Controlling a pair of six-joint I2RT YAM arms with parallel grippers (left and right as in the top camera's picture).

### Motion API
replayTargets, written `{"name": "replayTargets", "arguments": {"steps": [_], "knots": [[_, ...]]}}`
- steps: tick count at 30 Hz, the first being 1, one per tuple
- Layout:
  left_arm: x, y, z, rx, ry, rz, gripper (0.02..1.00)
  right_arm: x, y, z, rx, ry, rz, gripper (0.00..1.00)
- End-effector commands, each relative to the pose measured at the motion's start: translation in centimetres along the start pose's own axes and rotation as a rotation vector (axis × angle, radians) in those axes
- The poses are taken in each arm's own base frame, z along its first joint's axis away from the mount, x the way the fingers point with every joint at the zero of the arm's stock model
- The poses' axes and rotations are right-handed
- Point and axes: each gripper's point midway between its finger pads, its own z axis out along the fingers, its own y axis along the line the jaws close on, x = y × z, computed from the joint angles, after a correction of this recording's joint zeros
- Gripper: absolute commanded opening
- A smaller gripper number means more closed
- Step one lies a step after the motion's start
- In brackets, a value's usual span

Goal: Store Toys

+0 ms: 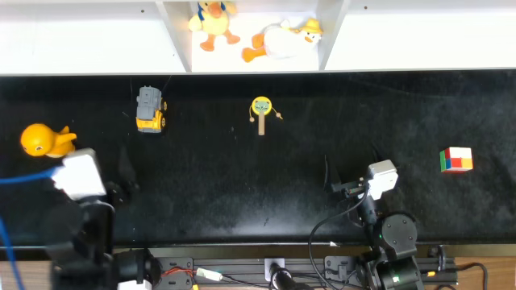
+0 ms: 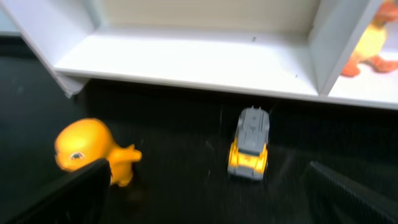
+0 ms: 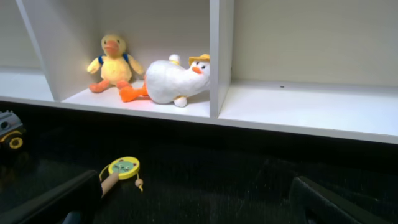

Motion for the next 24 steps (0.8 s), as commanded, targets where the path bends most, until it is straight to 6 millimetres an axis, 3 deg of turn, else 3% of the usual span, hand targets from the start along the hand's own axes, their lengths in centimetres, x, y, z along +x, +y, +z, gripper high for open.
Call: {"name": "replayTargets", "arguments": {"steps": [1, 4, 10, 18, 24], "knots": [[-3.4, 0.8, 0.9, -0.053, 0.108, -0.057, 0.996, 0.4, -0.3, 0.0, 0.011, 0.001, 0.007, 0.993], [-4.1, 2.2, 2.3, -0.107, 0.228, -0.068, 0.996, 0.4, -0.3, 0.0, 0.011, 0.001, 0.007, 0.993], [-4.6, 6.8, 5.0, -0.248, 0.343, -0.143, 0.996, 0.4, -0.3, 0.0, 0.011, 0.001, 0.007, 0.996], [-2.9, 10.2, 8.7, -0.367, 0.414, -0.154, 0.998, 0.4, -0.3, 0.0, 0.011, 0.001, 0.007, 0.993], [-0.5, 11.6, 8.9, -0.457, 0.51, -0.17, 0.993, 0.4, -0.3, 0.0, 0.012, 0.001, 0.007, 0.993]]}}
